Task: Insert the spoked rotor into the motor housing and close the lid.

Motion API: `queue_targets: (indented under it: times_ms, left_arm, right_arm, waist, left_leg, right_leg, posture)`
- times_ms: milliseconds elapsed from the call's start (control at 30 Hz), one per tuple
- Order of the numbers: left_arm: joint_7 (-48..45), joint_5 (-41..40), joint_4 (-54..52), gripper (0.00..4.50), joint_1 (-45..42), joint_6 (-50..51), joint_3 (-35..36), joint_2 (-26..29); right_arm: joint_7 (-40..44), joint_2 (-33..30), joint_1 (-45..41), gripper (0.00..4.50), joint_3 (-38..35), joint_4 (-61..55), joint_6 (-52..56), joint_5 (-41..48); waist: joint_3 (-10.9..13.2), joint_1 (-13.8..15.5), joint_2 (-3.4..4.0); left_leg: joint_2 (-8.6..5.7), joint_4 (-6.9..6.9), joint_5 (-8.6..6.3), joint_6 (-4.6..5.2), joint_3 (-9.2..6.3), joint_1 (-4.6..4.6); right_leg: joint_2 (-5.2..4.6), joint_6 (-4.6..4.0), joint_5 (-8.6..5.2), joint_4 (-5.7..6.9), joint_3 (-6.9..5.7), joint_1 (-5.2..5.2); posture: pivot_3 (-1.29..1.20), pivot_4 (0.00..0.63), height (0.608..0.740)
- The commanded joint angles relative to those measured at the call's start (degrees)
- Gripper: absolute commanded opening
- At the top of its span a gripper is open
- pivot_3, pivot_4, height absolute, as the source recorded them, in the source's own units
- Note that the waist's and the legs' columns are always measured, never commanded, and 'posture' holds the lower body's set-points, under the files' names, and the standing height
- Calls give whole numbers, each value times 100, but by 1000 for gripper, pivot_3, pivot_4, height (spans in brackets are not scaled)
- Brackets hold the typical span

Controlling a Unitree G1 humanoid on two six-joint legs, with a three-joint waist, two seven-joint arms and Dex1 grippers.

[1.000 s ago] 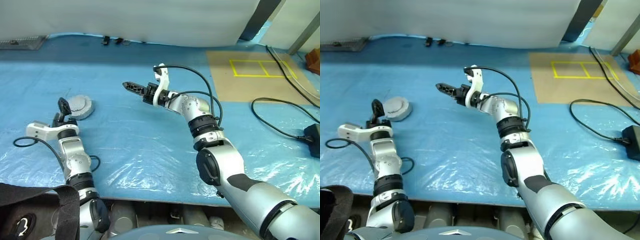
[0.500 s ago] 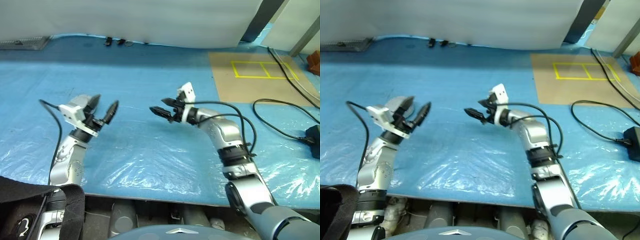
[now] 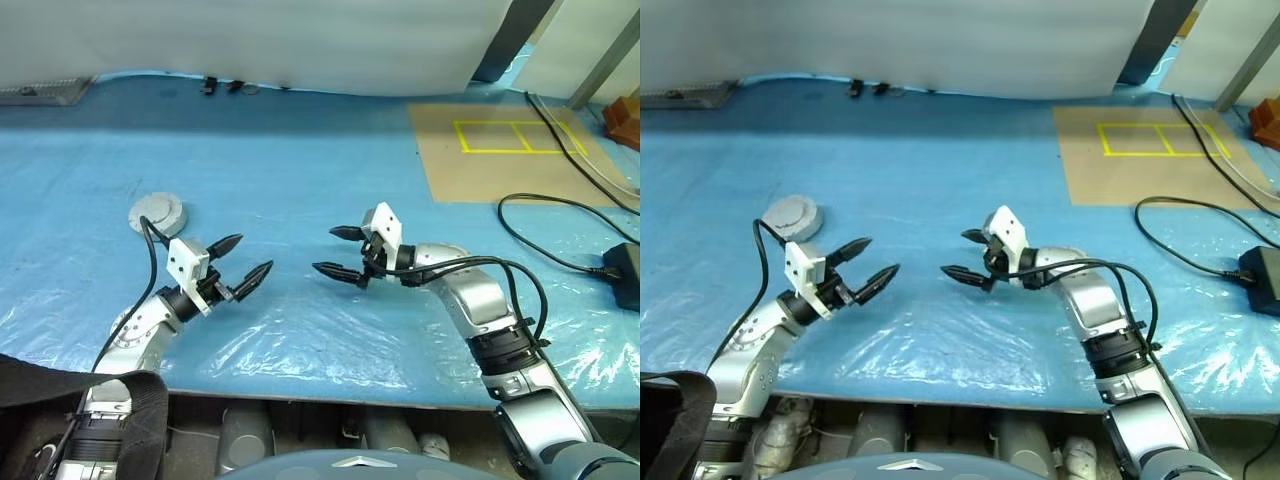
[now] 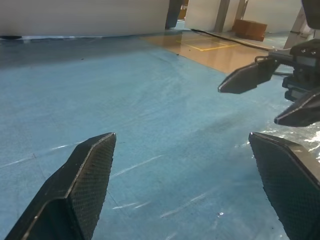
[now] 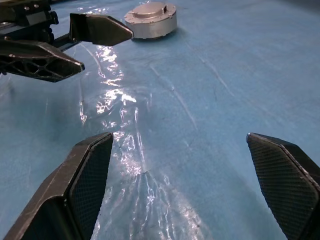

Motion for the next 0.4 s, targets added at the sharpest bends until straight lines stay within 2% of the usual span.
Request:
queue_targets:
  times_ms: [33, 400]
  left_arm:
    - [-21, -2, -274, 4483, 33, 0, 47, 49]
    - [42, 103, -263, 4483, 52, -27, 44, 0]
  right_arm:
    - [98, -64, -259, 4465, -121, 213, -220, -22]
    - [219, -95, -434, 4465, -131, 465, -372, -103]
  waist:
    - [0, 4, 0]
    - [0, -2, 1]
  left_leg:
    - [0, 1, 0, 1, 0, 1]
    - [-1, -3, 0, 1, 0, 0]
  right_leg:
    - [0, 0, 0, 0, 0, 2]
    - [3, -3, 1, -3, 0, 2]
  posture:
    - [0, 150, 740]
    - [0, 150, 740]
